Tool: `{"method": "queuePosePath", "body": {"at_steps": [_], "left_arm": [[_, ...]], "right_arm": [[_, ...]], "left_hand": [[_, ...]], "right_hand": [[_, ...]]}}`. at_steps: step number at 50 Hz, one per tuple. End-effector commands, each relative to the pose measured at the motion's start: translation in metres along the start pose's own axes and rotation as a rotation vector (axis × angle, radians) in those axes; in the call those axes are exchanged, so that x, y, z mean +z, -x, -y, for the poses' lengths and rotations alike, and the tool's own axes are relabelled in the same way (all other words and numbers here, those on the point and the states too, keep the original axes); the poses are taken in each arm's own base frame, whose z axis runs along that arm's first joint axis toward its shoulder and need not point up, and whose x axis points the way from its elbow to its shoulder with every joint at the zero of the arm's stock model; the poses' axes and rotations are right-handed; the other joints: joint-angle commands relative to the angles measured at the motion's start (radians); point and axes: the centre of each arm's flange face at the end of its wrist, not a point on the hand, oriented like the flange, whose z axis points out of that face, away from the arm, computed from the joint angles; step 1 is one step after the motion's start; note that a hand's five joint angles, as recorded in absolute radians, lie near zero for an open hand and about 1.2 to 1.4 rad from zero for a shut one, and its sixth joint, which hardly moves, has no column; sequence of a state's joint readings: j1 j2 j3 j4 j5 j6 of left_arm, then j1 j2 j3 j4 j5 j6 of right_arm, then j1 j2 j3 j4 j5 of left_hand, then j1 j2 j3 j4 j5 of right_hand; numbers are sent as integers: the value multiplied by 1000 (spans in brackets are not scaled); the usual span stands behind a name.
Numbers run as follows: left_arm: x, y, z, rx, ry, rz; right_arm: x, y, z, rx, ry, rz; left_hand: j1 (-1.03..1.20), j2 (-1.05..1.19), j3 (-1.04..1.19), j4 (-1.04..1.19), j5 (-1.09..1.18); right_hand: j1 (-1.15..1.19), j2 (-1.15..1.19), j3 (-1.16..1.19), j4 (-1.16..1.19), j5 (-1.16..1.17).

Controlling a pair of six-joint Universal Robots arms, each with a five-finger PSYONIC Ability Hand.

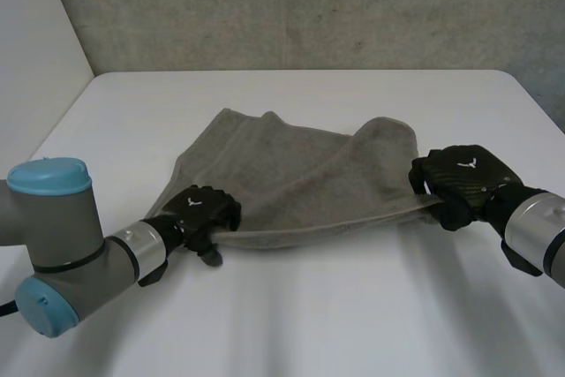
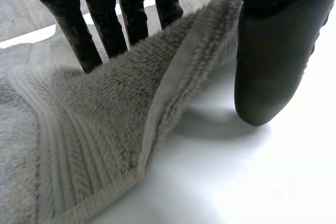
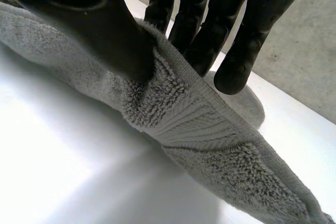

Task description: Fold the towel.

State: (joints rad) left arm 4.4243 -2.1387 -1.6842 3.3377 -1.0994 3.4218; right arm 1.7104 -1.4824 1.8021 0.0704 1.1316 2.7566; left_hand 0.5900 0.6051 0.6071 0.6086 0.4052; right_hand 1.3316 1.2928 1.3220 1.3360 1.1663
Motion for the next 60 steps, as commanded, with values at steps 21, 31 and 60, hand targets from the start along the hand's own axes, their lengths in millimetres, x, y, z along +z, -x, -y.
{"method": "queuePosePath", "body": {"at_steps": [21,31,60], "left_arm": [[-18,11,31,39,-65,148],[-50,6,60,80,-158,144],[-43,27,1,84,105,126]], "right_arm": [[-35,-29,27,31,-61,-33],[-49,-23,40,31,-45,-14],[-42,-17,17,9,83,103]], "left_hand": [[806,791,789,787,816],[806,791,789,788,817],[663,648,646,644,673]], "right_hand": [[65,103,74,60,55],[65,103,74,60,55],[65,103,74,60,55]]}}
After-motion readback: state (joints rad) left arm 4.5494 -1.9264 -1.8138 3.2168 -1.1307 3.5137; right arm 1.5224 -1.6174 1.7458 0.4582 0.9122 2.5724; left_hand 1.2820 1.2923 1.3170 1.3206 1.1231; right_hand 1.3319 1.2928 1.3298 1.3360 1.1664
